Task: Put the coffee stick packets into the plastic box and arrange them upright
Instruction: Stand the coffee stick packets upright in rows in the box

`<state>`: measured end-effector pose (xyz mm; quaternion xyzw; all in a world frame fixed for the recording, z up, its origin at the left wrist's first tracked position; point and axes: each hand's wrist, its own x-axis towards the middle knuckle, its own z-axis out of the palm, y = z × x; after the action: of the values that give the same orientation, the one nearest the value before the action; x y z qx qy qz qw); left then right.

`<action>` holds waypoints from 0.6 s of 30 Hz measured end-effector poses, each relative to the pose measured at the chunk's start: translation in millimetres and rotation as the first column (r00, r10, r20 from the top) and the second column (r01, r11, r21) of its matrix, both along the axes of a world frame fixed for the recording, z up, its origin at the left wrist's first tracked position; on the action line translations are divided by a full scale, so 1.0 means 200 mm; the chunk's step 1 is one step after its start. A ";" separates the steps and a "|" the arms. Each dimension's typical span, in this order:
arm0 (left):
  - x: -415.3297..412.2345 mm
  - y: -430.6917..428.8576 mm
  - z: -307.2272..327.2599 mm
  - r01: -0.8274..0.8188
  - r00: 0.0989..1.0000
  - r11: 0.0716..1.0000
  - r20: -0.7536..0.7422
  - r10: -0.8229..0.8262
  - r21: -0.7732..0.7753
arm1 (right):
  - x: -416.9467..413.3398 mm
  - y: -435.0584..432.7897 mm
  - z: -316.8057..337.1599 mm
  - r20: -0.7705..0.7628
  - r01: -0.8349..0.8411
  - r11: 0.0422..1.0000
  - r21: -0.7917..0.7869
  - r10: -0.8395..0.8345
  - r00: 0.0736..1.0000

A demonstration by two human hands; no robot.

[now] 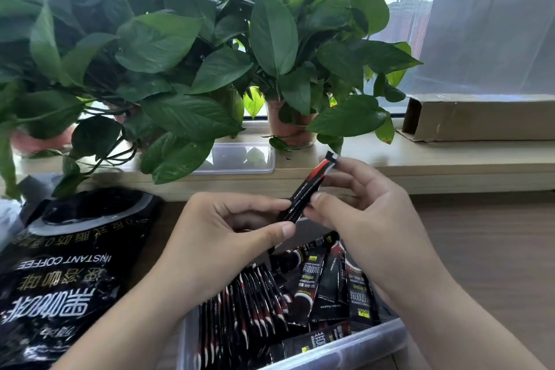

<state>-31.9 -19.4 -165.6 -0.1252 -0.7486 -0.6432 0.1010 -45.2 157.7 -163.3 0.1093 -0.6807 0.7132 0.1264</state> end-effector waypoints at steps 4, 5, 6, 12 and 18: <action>0.01 0.00 0.03 0.061 0.992 0.988 0.104 -0.077 0.142 | 0.00 -0.01 -0.01 -0.145 -0.024 0.988 0.150 0.046 0.988; 0.01 0.00 0.03 0.075 0.984 0.979 0.146 -0.104 0.188 | 0.00 0.00 -0.01 -0.174 -0.042 0.986 0.164 0.071 0.982; 0.00 -0.01 0.03 0.089 0.974 0.971 0.183 -0.131 0.221 | 0.00 0.00 -0.01 -0.196 -0.061 0.980 0.190 0.099 0.976; -0.03 -0.04 0.02 0.136 0.928 0.944 0.294 -0.228 0.302 | 0.03 0.01 -0.01 -0.182 -0.187 0.911 0.366 0.267 0.946; -0.04 -0.06 0.01 0.214 0.898 0.919 0.305 -0.318 0.331 | 0.04 0.01 -0.01 -0.238 -0.049 0.757 0.652 0.265 0.934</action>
<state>-39.4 -30.5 -163.5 -0.0940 -0.6276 -0.7653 -0.1074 -38.0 160.7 -165.2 0.3157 -0.8403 0.4217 0.1280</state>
